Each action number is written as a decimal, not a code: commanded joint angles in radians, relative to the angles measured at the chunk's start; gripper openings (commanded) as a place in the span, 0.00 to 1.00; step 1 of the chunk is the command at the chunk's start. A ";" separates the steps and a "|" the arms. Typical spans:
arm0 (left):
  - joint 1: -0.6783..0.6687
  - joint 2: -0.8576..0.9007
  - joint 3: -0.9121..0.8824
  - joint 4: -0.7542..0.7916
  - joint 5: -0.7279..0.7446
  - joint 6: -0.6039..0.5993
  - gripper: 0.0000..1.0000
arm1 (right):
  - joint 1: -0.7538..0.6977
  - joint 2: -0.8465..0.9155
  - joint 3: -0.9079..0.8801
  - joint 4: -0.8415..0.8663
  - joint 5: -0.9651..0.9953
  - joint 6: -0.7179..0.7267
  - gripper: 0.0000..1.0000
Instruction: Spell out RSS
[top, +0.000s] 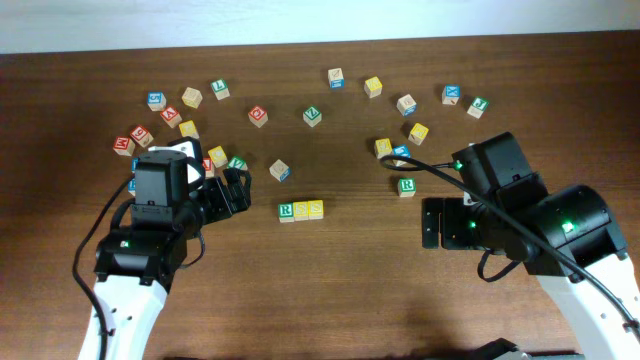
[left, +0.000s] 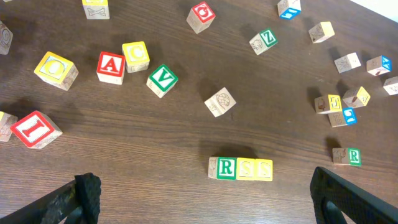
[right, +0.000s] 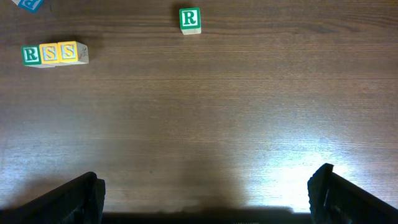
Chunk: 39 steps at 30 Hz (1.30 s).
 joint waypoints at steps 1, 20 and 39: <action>0.002 -0.002 0.010 -0.001 -0.014 0.016 0.99 | 0.002 -0.018 0.012 -0.001 0.035 0.000 0.98; 0.002 -0.002 0.010 -0.001 -0.014 0.016 0.99 | 0.002 -0.394 0.012 0.012 0.127 0.011 0.98; 0.002 -0.002 0.010 -0.001 -0.014 0.016 0.99 | 0.002 -0.530 0.010 -0.019 0.175 0.012 0.98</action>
